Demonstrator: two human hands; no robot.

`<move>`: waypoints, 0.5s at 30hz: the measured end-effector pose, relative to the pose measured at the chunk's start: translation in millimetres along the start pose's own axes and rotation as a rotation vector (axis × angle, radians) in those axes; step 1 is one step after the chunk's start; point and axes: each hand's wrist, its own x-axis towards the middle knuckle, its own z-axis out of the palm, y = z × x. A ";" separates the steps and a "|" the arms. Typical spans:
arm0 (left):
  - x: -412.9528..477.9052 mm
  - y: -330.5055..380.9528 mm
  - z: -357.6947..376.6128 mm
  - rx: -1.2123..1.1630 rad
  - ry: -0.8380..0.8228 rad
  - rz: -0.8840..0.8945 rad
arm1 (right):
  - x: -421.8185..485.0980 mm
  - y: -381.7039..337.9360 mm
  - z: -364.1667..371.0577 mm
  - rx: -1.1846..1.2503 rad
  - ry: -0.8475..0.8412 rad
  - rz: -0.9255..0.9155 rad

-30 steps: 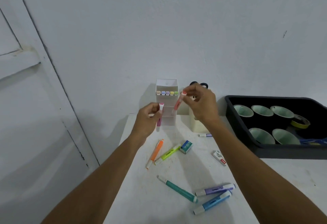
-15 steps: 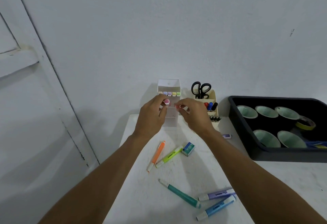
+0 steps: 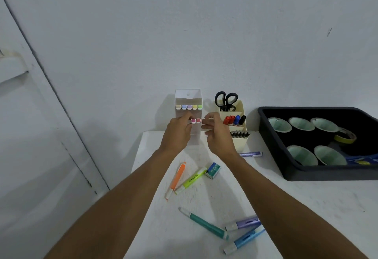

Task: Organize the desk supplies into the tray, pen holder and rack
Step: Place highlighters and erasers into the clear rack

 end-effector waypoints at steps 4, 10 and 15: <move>2.8 -3.3 8.3 0.033 -0.064 -0.035 | -1.3 2.4 -0.9 0.061 -0.015 0.037; 2.5 -11.4 7.2 0.170 -0.134 0.001 | -18.9 6.9 4.9 0.084 -0.061 0.131; -16.8 -14.5 6.1 0.109 -0.077 0.109 | -56.7 37.8 -18.2 -0.252 -0.174 0.111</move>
